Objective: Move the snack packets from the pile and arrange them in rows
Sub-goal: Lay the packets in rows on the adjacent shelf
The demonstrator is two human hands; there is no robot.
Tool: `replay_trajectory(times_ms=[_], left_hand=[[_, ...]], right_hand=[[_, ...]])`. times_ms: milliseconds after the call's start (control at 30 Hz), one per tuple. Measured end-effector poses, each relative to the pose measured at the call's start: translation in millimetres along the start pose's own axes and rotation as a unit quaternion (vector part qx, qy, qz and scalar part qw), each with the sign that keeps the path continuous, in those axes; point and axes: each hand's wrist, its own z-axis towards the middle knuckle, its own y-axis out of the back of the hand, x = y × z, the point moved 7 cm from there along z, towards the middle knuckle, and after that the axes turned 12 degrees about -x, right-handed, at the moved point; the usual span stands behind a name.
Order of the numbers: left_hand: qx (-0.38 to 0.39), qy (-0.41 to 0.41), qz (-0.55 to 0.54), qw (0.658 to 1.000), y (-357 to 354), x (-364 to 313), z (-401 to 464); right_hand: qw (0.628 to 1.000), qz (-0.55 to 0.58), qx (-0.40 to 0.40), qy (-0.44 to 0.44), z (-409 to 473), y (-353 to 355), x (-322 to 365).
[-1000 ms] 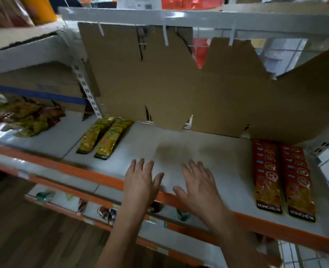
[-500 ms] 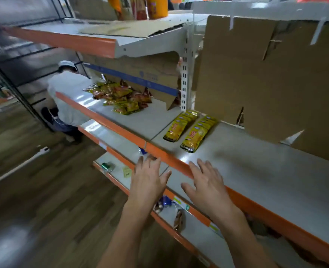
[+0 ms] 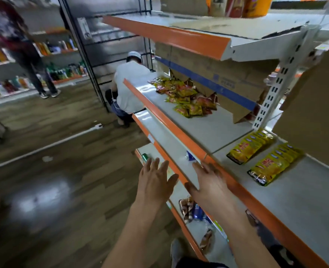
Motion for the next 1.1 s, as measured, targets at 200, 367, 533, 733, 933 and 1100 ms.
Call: replay_trajectory(times_ms=[200,367,533,733,933,1100], left_hand=[[0.004,0.0,-0.007,1.0,-10,27,56],[0.019,-0.021,-0.019,0.999,-26,35,117],[0.018,-0.04,-0.026,0.999,-38,41,176],[0.037,-0.055,-0.057,0.996,-62,45,225],[0.053,-0.102,-0.104,0.988,-80,29,268],[0.067,-0.114,-0.079,0.988,-88,28,329]], right_hand=[[0.999,0.043,0.021,0.011,67,-29,21],[0.999,0.042,-0.01,0.009,124,-39,23],[0.998,0.058,-0.005,-0.02,187,-51,23],[0.996,0.05,0.002,-0.077,220,-57,8],[0.983,0.055,-0.053,-0.165,246,-60,-13],[0.974,0.038,-0.071,-0.212,283,-67,-18]])
